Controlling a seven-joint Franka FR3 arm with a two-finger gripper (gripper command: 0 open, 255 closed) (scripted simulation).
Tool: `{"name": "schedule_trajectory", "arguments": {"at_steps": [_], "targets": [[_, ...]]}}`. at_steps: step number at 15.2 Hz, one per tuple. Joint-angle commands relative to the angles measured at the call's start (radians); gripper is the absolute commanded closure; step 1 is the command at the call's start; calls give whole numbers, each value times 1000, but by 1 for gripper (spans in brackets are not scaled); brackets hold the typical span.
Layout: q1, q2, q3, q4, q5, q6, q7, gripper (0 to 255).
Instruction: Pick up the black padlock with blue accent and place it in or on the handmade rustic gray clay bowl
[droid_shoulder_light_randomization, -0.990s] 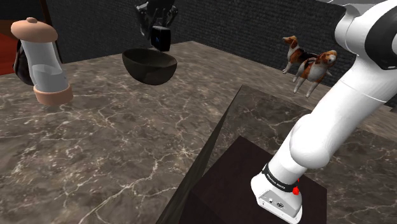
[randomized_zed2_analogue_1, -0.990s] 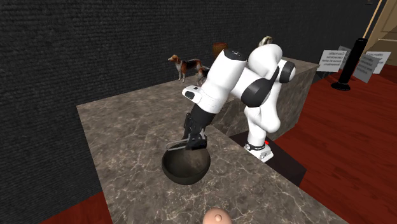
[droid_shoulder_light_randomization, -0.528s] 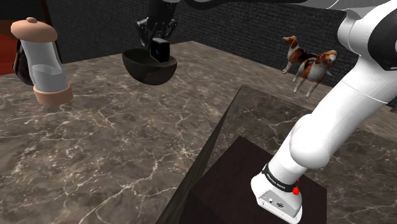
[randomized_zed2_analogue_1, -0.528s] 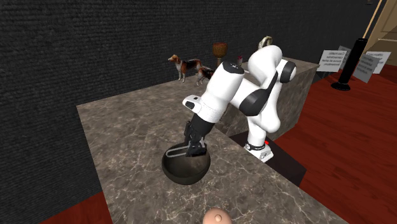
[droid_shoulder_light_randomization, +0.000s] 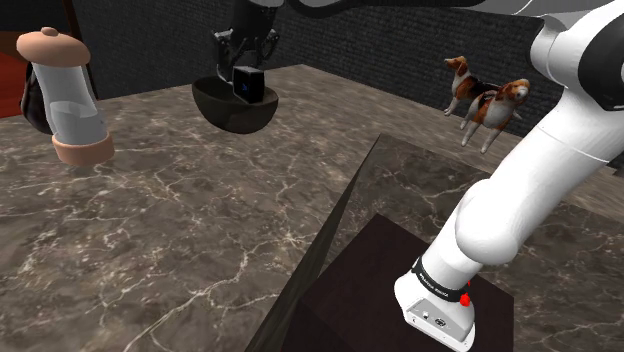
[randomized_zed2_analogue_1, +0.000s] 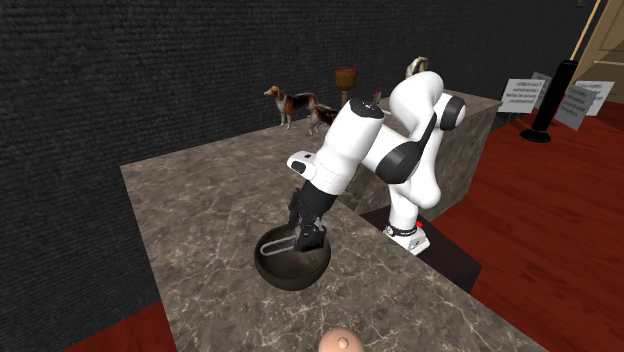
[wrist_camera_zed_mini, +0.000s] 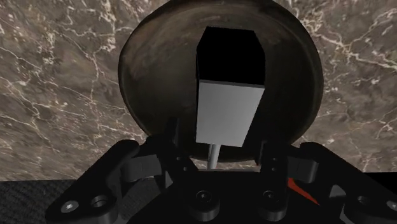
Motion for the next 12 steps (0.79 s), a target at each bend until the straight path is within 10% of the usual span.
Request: {"name": "schedule_trajectory", "arguments": {"at_steps": [1,12], "targets": [[0,0,0,0,0,0,0,0],[11,-28,11,88,20,-115,-14,0]]}}
